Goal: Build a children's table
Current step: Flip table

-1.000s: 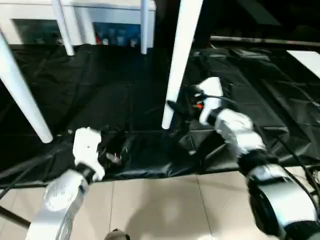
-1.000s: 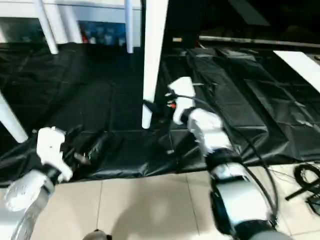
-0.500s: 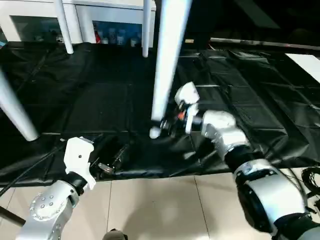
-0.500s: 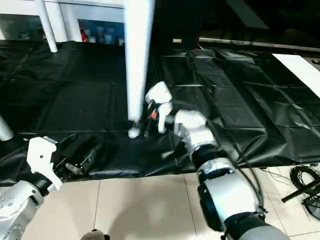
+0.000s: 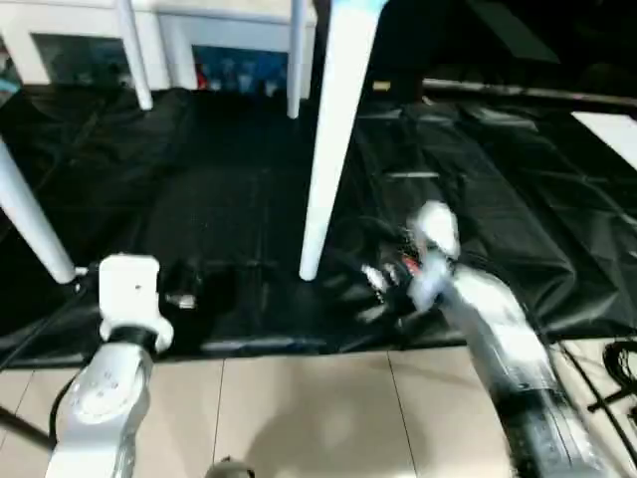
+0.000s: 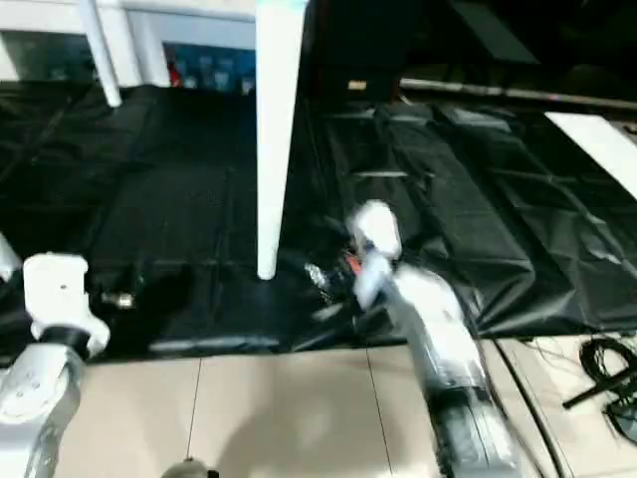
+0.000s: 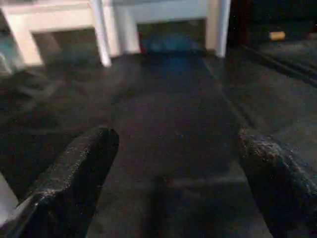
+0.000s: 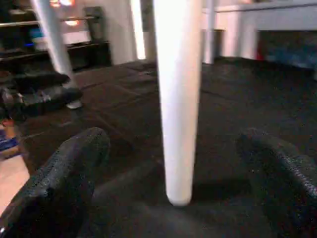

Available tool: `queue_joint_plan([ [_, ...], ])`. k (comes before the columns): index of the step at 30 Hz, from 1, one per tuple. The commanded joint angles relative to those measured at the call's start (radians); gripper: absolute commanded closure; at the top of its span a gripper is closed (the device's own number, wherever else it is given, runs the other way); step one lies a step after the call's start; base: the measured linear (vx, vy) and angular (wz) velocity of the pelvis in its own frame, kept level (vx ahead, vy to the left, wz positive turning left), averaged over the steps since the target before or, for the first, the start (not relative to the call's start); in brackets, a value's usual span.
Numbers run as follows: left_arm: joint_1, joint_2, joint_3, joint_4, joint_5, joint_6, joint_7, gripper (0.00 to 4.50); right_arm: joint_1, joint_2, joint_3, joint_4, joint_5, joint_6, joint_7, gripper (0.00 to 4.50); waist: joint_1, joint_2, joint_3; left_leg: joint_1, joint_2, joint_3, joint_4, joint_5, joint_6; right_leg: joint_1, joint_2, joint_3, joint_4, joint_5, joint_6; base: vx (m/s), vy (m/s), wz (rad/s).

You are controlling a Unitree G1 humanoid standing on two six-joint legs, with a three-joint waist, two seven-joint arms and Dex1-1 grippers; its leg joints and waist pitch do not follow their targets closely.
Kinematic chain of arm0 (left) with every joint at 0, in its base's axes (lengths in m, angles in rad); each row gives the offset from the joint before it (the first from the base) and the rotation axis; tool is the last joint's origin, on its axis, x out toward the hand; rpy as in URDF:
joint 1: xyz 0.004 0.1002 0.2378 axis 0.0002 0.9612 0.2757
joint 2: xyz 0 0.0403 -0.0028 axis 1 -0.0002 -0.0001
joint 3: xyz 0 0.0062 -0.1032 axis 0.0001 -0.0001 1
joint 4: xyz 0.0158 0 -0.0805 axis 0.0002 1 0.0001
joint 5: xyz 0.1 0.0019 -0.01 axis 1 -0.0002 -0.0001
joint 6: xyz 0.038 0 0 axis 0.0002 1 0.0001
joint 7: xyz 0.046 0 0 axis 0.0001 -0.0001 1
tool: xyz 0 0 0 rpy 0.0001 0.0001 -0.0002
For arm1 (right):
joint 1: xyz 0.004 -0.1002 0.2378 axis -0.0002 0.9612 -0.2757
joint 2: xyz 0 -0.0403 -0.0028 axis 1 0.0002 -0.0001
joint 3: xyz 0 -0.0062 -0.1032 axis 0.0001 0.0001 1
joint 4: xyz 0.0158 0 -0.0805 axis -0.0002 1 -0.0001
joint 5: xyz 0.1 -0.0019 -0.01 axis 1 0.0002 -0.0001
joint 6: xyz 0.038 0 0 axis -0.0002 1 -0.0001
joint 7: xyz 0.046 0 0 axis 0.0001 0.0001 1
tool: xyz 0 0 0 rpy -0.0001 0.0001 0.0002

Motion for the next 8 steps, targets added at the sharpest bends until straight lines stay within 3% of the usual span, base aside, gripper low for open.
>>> queue_joint_plan([
  [1,-0.001,-0.009,-0.025,-0.01,0.043,-0.038,0.03,0.1,0.015,0.023,-0.055,-0.065,-0.042,-0.02,-0.147,0.0,0.002,0.016,-0.056,0.019,0.035,-0.016,-0.082,-0.218,-0.009,0.03,-0.079,0.054,-0.096,-0.092,-0.116,0.0,0.0,0.0],
  [4,0.018,-0.028,-0.045,-0.014,0.055,-0.064,0.043,0.1,0.061,0.072,-0.138,-0.132,-0.106,-0.002,-0.366,0.0,-0.003,0.016,-0.052,0.024,0.036,-0.017,-0.089,-0.251,-0.032,0.024,-0.078,0.055,-0.103,-0.151,-0.103,0.0,0.0,0.0],
  [8,0.043,-0.032,-0.066,0.006,0.061,-0.103,0.027,0.1,0.089,0.073,-0.168,-0.151,-0.193,-0.001,-0.531,0.0,-0.003,0.014,-0.05,0.025,0.034,-0.015,-0.089,-0.256,-0.041,0.021,-0.076,0.057,-0.106,-0.148,-0.083,0.0,0.0,0.0],
])
